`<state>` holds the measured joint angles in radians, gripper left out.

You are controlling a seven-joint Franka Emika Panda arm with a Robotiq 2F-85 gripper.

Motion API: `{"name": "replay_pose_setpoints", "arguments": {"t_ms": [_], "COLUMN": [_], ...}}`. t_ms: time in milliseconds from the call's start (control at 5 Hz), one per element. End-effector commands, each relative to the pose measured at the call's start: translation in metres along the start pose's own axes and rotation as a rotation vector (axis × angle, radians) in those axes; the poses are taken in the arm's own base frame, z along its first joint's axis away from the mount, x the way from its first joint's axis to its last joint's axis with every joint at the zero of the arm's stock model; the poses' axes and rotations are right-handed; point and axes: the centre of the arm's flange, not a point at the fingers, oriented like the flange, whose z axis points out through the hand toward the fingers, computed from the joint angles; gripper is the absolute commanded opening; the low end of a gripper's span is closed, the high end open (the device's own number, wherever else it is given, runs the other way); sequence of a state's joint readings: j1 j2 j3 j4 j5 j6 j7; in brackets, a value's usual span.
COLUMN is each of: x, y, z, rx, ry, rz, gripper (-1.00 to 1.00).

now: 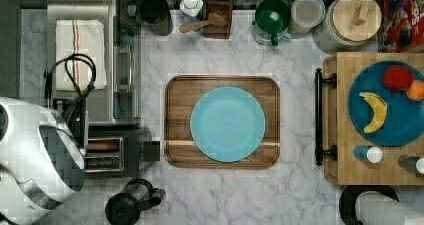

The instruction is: Pick up the toast.

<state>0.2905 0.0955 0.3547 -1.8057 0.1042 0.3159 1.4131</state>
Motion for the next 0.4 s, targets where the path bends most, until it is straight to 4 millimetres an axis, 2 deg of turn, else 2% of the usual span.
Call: {"name": "replay_pose_setpoints", "arguments": {"t_ms": [200, 400], "x": [-0.031, -0.038], "y": [0.007, 0.011], "z": [0.043, 0.064], "rx": [-0.091, -0.125], "ry": [-0.066, -0.074], "rz": [0.047, 0.059], "gripper": [1.0, 1.0]}}
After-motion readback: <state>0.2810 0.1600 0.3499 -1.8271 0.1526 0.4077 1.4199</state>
